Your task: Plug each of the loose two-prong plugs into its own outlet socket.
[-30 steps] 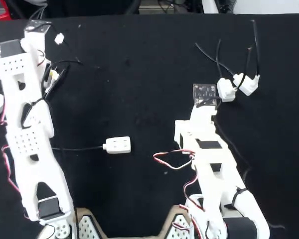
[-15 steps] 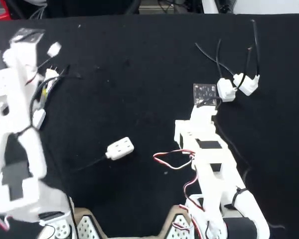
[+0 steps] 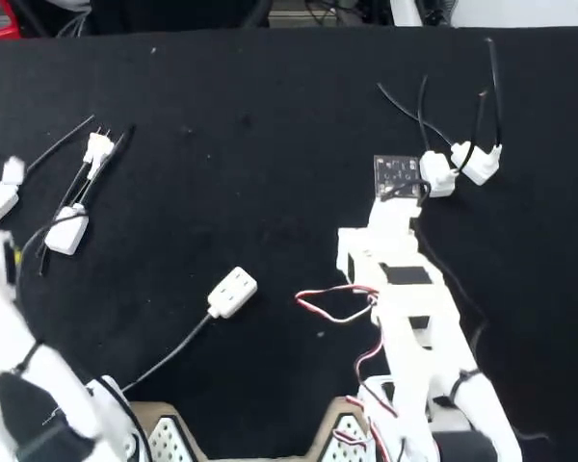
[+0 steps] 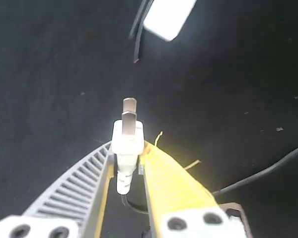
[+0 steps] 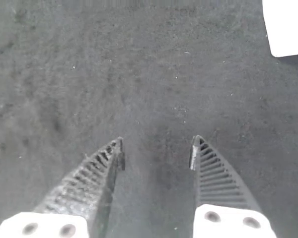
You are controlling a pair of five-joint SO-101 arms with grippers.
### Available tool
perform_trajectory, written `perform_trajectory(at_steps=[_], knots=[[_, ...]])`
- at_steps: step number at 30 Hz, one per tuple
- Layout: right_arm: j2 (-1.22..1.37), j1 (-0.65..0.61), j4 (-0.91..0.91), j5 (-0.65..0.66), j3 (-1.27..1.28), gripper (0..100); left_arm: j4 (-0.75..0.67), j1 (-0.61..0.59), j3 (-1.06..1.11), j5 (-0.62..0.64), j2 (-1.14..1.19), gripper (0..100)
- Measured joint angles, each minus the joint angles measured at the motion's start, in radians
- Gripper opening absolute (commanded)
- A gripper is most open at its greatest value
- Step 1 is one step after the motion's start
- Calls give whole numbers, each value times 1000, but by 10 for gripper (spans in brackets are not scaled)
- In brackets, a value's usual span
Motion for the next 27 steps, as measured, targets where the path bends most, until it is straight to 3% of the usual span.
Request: perform_trajectory(at_steps=[5,9,14,18,21,27], knots=[[-135,-66,89,0,0,168,-51,-104,163,-21,-94,30],[-258,-144,106,0,44,93,-71,-72,213,-2,-138,30],[-382,-167,107,0,121,89,-87,150,224,184,-152,30],[-433,-173,95,0,172,89,-198,402,265,344,-152,30],[-437,-173,69,0,189,89,-288,559,304,348,-152,30],[-437,-173,64,0,190,89,-445,752,453,391,-153,30]])
